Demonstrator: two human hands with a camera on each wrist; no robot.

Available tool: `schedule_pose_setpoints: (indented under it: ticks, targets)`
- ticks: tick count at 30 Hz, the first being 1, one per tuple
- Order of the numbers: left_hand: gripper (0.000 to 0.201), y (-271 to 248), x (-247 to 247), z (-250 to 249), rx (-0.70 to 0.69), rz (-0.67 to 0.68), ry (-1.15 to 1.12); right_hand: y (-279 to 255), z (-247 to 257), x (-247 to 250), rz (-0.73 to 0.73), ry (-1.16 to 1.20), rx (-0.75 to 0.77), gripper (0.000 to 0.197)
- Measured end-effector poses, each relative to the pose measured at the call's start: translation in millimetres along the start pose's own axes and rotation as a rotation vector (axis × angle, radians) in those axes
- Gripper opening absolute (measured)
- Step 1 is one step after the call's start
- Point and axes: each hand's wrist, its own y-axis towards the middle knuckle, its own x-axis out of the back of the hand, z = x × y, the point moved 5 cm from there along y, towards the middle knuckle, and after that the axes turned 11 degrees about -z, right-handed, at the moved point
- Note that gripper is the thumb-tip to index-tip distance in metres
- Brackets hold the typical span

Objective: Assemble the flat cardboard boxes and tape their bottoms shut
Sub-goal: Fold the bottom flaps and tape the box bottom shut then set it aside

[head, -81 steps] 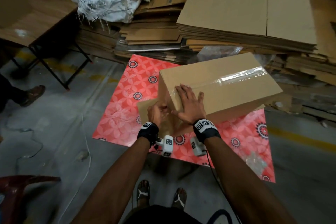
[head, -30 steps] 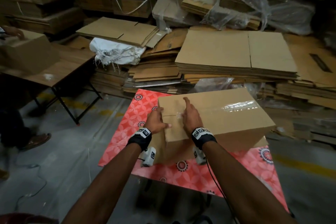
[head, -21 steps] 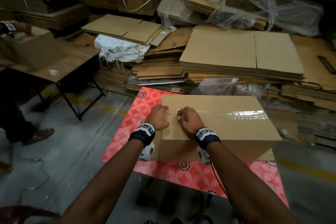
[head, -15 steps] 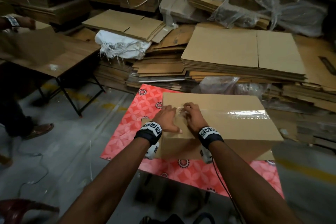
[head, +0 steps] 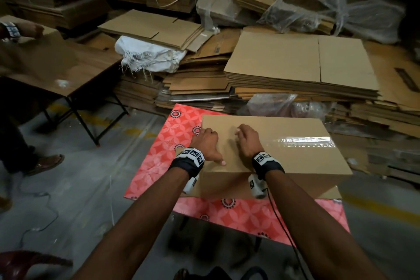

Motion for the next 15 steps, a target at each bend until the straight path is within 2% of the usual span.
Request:
schedule_pose_setpoints:
  ticks: [1,3,6,9,12,15]
  targets:
    - [0.096,1,1,-1,0.005,0.002,0.006,-2,1,-2,0.027,-0.085,0.094,0.025]
    - [0.092,3,3,-1,0.014,0.003,0.003,-7,-1,-6,0.041,-0.186,0.154,0.017]
    - [0.09,5,4,3,0.022,0.006,-0.012,-12,-5,2,-0.047,-0.108,0.064,0.009]
    - [0.089,4,3,2,0.026,0.01,-0.005,-14,-4,12,-0.146,0.0,-0.046,0.012]
    - [0.08,2,6,-2,0.035,0.018,0.007,-17,3,17,-0.189,0.036,-0.171,0.028]
    - [0.078,4,8,-9,0.034,0.056,0.033,-10,-1,25,-0.182,-0.192,-0.196,0.047]
